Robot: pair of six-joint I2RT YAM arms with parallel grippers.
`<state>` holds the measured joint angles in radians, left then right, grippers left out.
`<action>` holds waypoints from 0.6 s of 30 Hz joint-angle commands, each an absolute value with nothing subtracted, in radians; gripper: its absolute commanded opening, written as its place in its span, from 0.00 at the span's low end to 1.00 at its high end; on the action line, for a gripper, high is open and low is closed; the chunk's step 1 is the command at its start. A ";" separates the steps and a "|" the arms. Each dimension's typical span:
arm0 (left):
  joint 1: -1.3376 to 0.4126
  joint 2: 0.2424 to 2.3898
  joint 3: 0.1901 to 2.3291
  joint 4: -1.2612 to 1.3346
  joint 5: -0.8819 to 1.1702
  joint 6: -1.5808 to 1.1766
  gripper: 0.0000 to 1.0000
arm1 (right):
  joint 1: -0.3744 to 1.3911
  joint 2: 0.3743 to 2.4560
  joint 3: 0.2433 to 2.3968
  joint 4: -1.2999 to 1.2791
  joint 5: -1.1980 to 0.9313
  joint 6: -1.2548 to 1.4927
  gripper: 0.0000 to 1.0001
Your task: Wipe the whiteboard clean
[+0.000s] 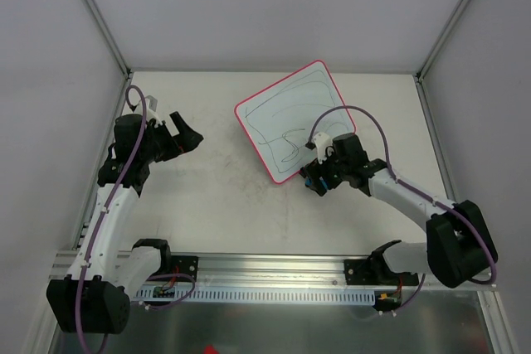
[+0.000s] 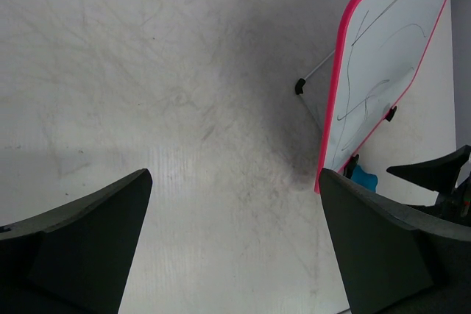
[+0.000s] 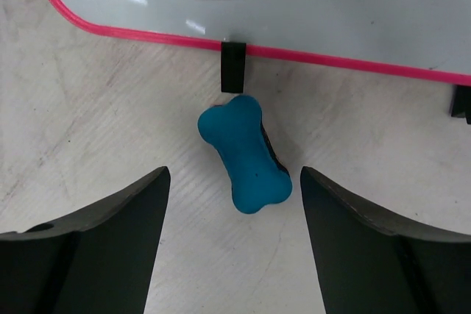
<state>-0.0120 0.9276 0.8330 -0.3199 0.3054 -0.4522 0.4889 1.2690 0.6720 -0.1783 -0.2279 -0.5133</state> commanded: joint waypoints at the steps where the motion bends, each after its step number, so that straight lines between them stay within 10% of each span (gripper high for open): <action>1: -0.015 0.930 0.876 -0.310 0.298 -0.419 0.99 | 0.494 1.348 0.768 -0.236 -0.268 -0.503 0.74; 18: -0.025 0.922 0.874 -0.314 0.275 -0.377 0.99 | 0.511 1.445 0.824 -0.301 -0.199 -0.434 0.85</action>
